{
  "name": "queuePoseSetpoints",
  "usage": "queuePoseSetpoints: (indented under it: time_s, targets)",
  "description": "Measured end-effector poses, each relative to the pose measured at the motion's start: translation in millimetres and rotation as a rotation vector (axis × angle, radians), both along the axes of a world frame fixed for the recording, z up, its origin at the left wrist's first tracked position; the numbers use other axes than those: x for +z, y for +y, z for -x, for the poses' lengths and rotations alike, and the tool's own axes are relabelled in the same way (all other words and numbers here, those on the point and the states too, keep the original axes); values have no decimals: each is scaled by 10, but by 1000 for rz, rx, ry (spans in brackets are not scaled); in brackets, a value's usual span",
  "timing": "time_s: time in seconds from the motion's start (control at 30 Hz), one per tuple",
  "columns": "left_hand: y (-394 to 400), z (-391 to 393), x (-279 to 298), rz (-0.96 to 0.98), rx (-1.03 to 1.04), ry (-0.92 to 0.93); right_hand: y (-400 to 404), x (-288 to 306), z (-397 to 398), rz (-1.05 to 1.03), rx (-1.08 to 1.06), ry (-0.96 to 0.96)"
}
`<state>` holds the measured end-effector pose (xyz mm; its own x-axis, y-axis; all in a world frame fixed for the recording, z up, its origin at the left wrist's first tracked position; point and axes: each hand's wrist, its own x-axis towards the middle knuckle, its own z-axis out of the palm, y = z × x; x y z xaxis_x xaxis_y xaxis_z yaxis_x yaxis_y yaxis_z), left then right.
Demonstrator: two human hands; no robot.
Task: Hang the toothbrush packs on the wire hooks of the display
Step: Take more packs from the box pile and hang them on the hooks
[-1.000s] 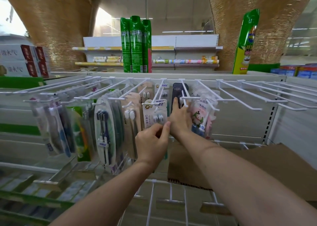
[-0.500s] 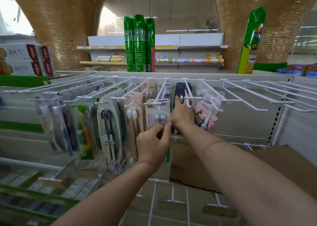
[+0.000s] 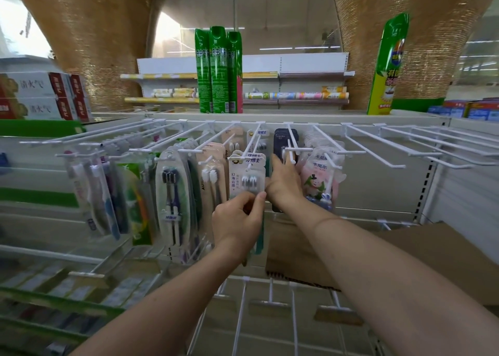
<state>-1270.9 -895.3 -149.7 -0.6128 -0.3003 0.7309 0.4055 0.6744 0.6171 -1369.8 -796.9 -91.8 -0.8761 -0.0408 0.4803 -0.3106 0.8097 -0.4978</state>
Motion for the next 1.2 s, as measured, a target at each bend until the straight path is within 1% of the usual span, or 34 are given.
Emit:
queuePoseSetpoints:
  time_s: [0.1,0.2,0.3,0.43,0.5,0.63,0.7,0.8,0.9,0.97,1.07,1.2]
  targets:
    - [-11,-103,68,-11,-3,-105,51,3,-190,35,74,-2]
    - [-36,-228,112,-26,-5,-180,93,-29,-334,112,119,93]
    - [-70,-393,126,-53,-11,-214,111,-77,-500,228,76,187]
    - [-198,-580,137,18,36,-233,42,-152,-797,298,21,362]
    - [-288,-630,144,14,41,-249,-21,-204,-903,259,17,415]
    - [-442,-703,164,-28,-15,-273,-113,-323,-1074,163,-16,541]
    - [-501,-730,181,-24,-29,-281,-150,-387,-1134,69,-15,615]
    - [-564,-700,217,4,-27,-294,-224,-455,-1159,-127,-15,696]
    - [-605,-576,279,25,-39,-317,-311,-455,-1122,-250,9,687]
    - [-623,-476,300,24,-50,-324,-347,-432,-1044,-243,11,660]
    - [-641,-305,306,58,-8,-294,-361,-419,-863,-212,-8,638]
    - [-574,-73,344,25,-21,-363,-368,-409,-625,-219,-22,638]
